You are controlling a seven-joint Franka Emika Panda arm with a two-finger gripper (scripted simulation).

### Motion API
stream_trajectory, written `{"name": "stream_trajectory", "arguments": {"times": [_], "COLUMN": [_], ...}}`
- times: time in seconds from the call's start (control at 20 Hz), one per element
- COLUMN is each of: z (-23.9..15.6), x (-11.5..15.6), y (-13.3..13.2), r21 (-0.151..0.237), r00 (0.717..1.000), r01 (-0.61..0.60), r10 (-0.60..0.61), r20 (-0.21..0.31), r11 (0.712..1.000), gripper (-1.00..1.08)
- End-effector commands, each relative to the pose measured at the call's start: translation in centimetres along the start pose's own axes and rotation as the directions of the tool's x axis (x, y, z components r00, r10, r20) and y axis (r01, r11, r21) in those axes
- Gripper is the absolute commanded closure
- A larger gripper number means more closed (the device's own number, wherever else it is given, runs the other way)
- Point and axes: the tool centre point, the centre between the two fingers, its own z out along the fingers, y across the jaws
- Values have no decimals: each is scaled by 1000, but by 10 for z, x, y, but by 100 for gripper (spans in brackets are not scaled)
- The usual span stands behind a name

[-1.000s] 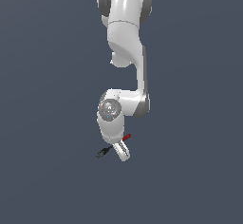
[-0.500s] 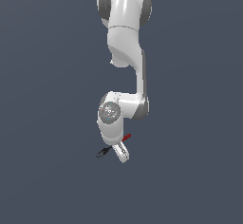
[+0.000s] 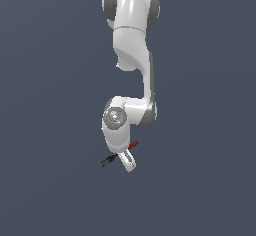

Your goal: Pick up the object and move it to a goal position.

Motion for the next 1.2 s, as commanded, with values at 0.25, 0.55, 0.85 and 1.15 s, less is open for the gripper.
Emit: {"name": "stream_trajectory", "arguments": {"times": [0.25, 0.55, 0.85, 1.15], "z": [-12, -44, -98, -167], "x": [-1, -3, -7, -12], "y": [6, 13, 24, 39], "r21": [-4, -4, -3, -3], "r00": [1000, 1000, 1000, 1000], "r01": [-2, -2, -2, -2], "r10": [2, 2, 2, 2], "r20": [2, 3, 4, 5], "r11": [1000, 1000, 1000, 1000], "gripper": [108, 108, 108, 108]}}
